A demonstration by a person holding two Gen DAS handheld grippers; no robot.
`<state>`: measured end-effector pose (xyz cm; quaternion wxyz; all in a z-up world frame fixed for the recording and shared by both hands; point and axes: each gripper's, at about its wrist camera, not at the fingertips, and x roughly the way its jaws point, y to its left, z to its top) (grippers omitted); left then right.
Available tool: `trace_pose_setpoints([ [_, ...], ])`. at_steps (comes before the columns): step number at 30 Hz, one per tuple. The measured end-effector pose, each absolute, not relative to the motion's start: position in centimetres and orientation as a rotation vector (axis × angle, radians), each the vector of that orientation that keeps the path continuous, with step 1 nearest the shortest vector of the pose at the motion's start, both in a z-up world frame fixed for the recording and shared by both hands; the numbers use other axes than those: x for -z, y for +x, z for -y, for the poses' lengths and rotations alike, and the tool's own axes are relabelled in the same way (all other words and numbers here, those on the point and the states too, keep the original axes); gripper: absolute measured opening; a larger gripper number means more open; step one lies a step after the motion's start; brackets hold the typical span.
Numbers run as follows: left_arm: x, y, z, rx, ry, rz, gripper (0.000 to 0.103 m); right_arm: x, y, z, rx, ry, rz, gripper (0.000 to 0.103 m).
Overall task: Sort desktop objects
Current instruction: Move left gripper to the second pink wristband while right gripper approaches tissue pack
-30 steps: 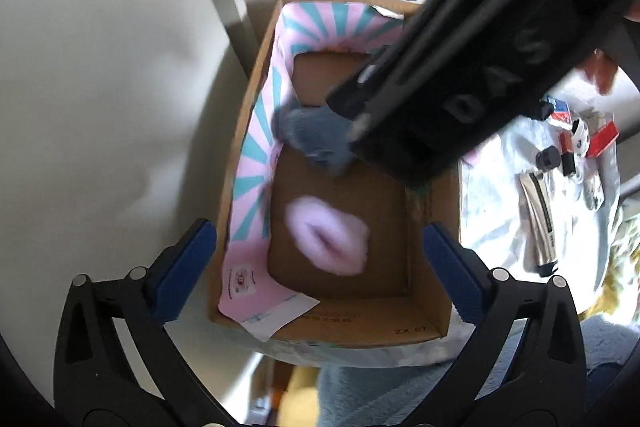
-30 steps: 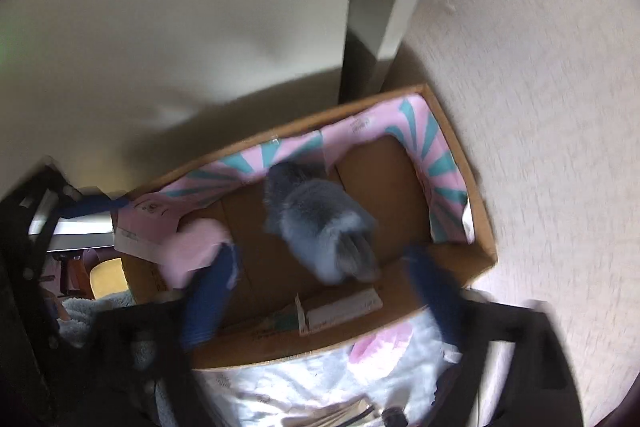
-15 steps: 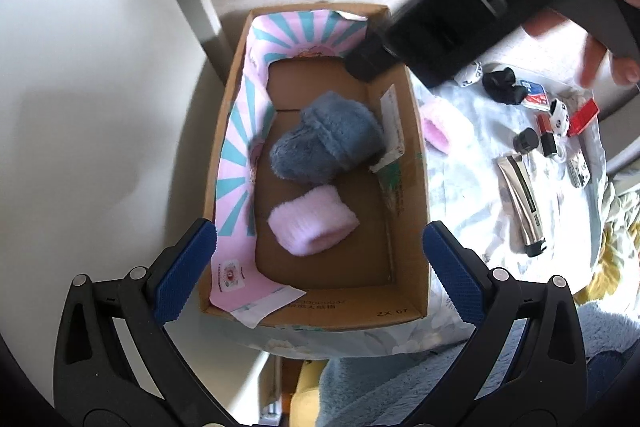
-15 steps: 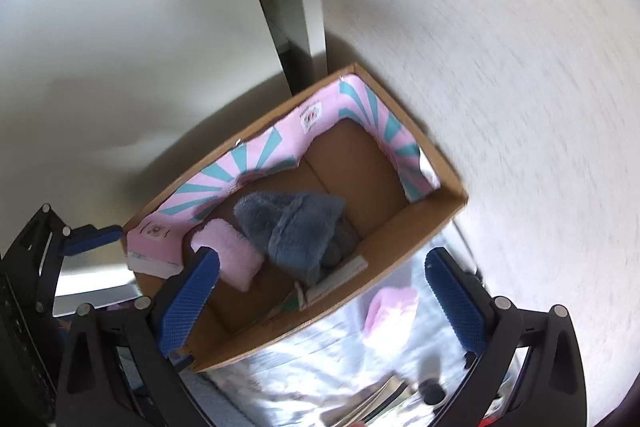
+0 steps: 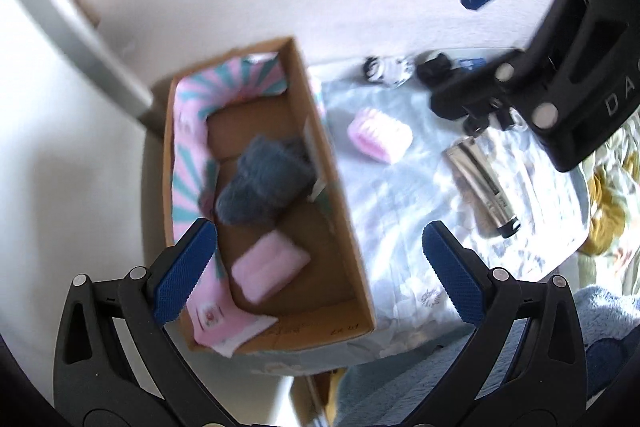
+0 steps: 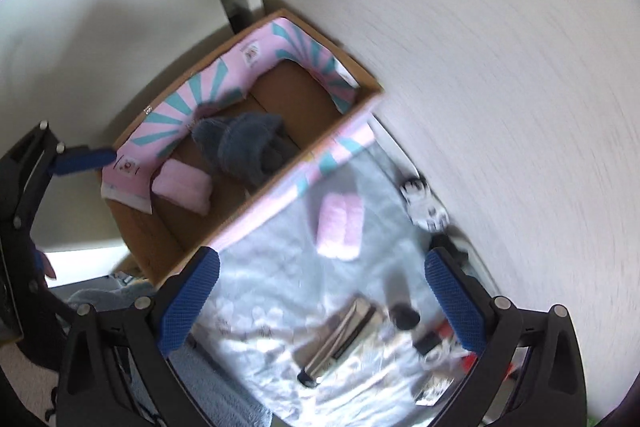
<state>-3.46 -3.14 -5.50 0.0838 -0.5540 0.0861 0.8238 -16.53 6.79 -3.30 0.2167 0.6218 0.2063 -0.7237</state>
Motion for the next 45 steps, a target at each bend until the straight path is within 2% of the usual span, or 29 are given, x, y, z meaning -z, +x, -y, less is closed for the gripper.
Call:
trace_pose_setpoints([
  [8, 3.9, -4.9, -0.1, -2.408, -1.559, -0.268, 0.103, 3.3, -13.8, -15.4, 2.121, 1.887, -0.561, 0.102],
  [16, 4.8, -5.7, -4.0, -2.324, -1.542, -0.323, 0.103, 3.8, -9.3, -26.1, 2.279, 2.031, -0.288, 0.102],
  [23, 7.8, -7.6, -6.6, -2.257, -1.582, -0.258, 0.103, 4.7, -6.0, -32.2, 2.391, 2.055, -0.025, 0.103],
  [31, 11.3, -10.6, -7.7, -2.185, -1.659, -0.414, 0.1, 8.6, -3.5, -35.6, 2.355, 2.072, 0.065, 0.103],
  [36, 14.1, -12.2, -9.0, -2.148, -1.704, -0.645, 0.098, 10.9, -3.1, -36.9, 2.337, 2.057, 0.06, 0.103],
  [41, 16.4, -13.6, -9.2, -2.098, -1.741, -0.713, 0.097, 12.4, -3.4, -38.5, 2.333, 2.031, 0.154, 0.103],
  [44, 18.0, -14.7, -8.9, -2.073, -1.765, -0.752, 0.094, 13.2, -3.9, -39.1, 2.332, 2.023, 0.168, 0.102],
  [45, 18.7, -15.2, -8.8, -2.061, -1.782, -0.763, 0.09, 13.6, -4.2, -39.2, 2.328, 2.029, 0.162, 0.098],
])
